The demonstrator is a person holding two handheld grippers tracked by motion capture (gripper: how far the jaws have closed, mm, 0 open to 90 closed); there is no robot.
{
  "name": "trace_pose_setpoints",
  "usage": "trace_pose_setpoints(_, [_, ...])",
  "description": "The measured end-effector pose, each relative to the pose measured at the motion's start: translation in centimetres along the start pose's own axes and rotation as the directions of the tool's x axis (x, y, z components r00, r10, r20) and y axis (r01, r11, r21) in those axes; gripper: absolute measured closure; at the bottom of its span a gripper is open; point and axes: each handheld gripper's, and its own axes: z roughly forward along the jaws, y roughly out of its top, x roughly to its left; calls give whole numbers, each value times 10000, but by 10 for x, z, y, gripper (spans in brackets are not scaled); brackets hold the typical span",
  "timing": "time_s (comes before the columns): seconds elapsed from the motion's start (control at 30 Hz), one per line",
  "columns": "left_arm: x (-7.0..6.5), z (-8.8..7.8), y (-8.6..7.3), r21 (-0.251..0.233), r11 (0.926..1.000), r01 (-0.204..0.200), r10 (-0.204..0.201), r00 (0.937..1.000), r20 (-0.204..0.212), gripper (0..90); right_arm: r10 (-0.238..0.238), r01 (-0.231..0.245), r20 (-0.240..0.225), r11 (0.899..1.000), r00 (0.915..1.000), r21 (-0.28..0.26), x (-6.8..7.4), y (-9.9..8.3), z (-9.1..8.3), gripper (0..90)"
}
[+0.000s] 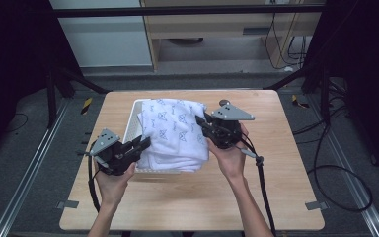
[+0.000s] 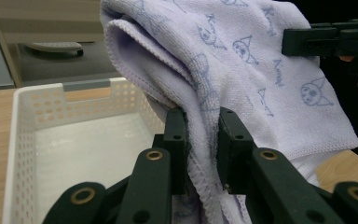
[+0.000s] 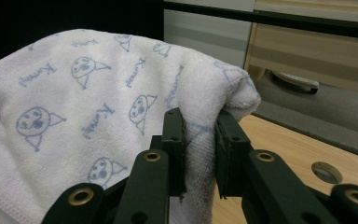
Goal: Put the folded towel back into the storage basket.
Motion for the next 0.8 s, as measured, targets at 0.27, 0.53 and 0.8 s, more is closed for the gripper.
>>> trace_pose_setpoints(0.27, [11,-2,2,-40,10000,68,-69,9993,-364,752,-146,146,-55,9999,9999,22,6,5,15,765])
trace_pose_setpoints(0.53, [22,-2,1,-47,9998,201,-203,9982,-559,752,-177,177,-83,9998,9998,30,11,8,27,765])
trace_pose_setpoints(0.8, [31,-3,2,-89,9993,368,-373,9970,-682,753,-183,183,-95,9998,9998,-4,16,11,37,765])
